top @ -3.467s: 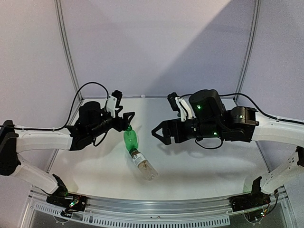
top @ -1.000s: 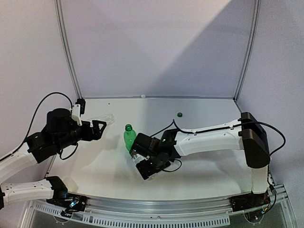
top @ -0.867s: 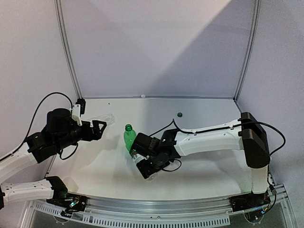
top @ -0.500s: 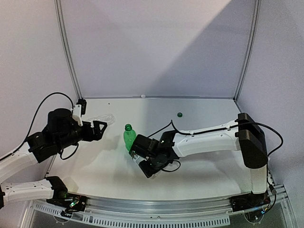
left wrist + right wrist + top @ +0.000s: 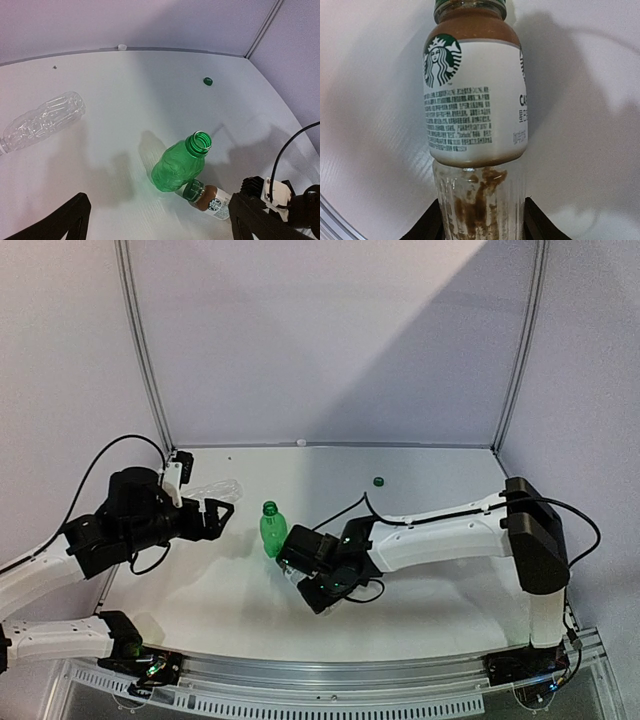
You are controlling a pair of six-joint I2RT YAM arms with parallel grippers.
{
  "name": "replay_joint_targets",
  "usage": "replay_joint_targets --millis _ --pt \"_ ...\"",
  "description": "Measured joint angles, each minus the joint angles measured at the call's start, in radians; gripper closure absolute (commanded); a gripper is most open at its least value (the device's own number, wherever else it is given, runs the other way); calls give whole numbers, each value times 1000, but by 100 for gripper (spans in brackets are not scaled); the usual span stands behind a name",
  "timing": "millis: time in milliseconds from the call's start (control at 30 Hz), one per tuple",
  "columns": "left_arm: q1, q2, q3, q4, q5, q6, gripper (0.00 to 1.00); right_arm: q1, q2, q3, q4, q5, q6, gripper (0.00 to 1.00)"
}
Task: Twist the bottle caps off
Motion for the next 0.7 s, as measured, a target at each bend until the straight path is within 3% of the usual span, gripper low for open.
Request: replay_joint_targets --millis 267,700 --pt "2 39 110 -13 93 55 1 0 -162 -142 27 49 34 75" --pt "5 241 491 -137 313 154 1 -8 -404 -309 110 164 94 77"
